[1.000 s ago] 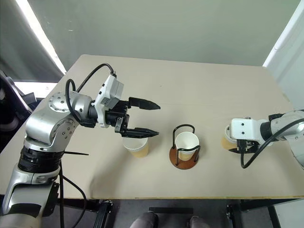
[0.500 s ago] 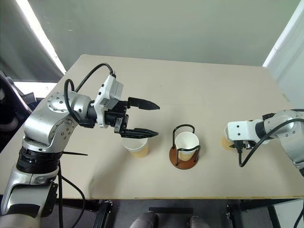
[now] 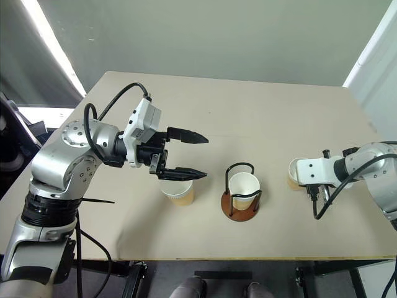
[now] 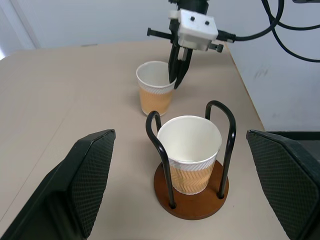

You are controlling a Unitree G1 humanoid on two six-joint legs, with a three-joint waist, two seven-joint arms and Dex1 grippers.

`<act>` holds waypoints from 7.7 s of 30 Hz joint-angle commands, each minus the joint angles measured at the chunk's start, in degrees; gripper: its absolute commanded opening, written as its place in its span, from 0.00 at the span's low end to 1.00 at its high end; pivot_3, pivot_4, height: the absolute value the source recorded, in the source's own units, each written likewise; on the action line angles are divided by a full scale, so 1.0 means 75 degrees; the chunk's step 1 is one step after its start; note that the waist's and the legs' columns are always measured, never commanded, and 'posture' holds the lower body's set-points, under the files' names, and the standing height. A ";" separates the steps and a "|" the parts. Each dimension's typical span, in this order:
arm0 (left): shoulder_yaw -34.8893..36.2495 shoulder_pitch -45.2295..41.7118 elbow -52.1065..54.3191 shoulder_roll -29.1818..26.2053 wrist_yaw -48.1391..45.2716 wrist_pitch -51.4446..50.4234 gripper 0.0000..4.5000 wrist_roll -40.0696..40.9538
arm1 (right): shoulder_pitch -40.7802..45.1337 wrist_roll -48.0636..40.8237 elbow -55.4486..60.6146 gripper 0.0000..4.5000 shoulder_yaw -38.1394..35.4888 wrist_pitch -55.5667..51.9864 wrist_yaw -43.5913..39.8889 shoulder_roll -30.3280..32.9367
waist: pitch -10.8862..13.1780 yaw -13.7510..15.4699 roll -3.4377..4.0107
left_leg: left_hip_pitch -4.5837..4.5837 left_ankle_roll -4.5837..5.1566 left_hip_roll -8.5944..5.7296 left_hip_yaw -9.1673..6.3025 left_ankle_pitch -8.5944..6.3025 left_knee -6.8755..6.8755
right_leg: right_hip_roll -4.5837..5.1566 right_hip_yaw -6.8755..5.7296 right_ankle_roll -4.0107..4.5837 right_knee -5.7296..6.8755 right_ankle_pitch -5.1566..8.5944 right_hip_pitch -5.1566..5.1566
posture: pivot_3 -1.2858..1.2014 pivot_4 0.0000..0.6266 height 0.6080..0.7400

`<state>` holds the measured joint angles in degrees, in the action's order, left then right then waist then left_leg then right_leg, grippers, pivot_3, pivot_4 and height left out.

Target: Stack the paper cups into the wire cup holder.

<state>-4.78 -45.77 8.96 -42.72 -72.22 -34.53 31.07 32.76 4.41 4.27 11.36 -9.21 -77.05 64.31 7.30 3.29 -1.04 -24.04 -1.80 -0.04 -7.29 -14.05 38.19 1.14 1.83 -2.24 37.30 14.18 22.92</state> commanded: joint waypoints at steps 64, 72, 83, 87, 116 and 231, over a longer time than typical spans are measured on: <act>-0.0449 0.0594 0.1299 -0.1421 0.0261 0.1190 1.00 -0.2012 | 0.2718 -0.4417 0.3384 0.77 -0.1181 -0.4765 0.0382 -0.0912 | 0.0004 -0.0054 0.0008 | -0.0003 0.0000 -0.0001 -0.0010 0.0000 -0.0017 | -0.0003 -0.0003 0.0006 -0.0030 0.0004 0.0003 | 0.52 0.24 1.00; -0.0304 0.0867 0.2721 -0.1811 0.0948 0.0266 1.00 -0.2361 | 0.2673 -0.4995 0.3236 0.77 -0.1467 -0.5237 0.0371 -0.0478 | 0.0004 -0.0049 0.0009 | -0.0004 -0.0001 -0.0004 -0.0011 0.0000 -0.0018 | -0.0001 -0.0004 0.0009 -0.0028 0.0005 0.0002 | 0.52 0.24 1.00; -0.0331 0.1467 0.3306 -0.2400 0.1263 -0.0532 1.00 -0.2478 | 0.2961 -0.5837 0.3010 0.77 -0.1511 -0.5641 0.0110 -0.0120 | 0.0006 -0.0087 0.0012 | 0.0000 -0.0007 -0.0003 -0.0010 0.0002 -0.0024 | -0.0002 -0.0003 0.0014 -0.0016 0.0008 0.0009 | 0.52 0.24 1.00; -0.0390 0.1609 0.3447 -0.2597 0.1265 -0.0717 1.00 -0.2488 | 0.2942 -0.5909 0.2955 0.77 -0.1484 -0.5617 0.0081 0.0036 | 0.0007 -0.0087 0.0012 | -0.0001 -0.0008 -0.0003 -0.0010 0.0001 -0.0024 | -0.0002 -0.0003 0.0015 -0.0016 0.0009 0.0009 | 0.52 0.24 1.00; -0.1614 0.2276 0.2528 -0.2348 0.1010 0.0286 1.00 -0.3567 | 0.2846 -0.5774 0.2921 0.77 -0.1392 -0.5382 0.0167 0.0158 | 0.0008 -0.0088 0.0014 | 0.0001 -0.0012 -0.0004 -0.0011 -0.0003 -0.0023 | -0.0001 -0.0003 0.0027 0.0004 0.0016 0.0019 | 0.52 0.24 1.00; -0.0991 -0.2664 -0.1563 0.1731 -0.0919 -0.0223 1.00 -0.1388 | 0.0898 -0.6542 0.3191 0.78 -0.3154 -0.5120 0.1797 0.1434 | 0.0011 0.0091 0.0025 | -0.0076 0.0066 -0.0015 0.0003 -0.0045 0.0118 | 0.0003 0.0010 -0.0082 -0.0020 -0.0009 0.0009 | 0.52 0.24 1.00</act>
<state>-17.82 -65.05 -4.99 -28.38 -81.94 -32.59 17.86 38.80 -45.84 29.26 -12.21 -49.72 -63.70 75.30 7.38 3.97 -0.85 -24.60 -1.30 -0.16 -7.27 -14.38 39.08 1.16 1.91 -2.86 37.16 14.12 23.00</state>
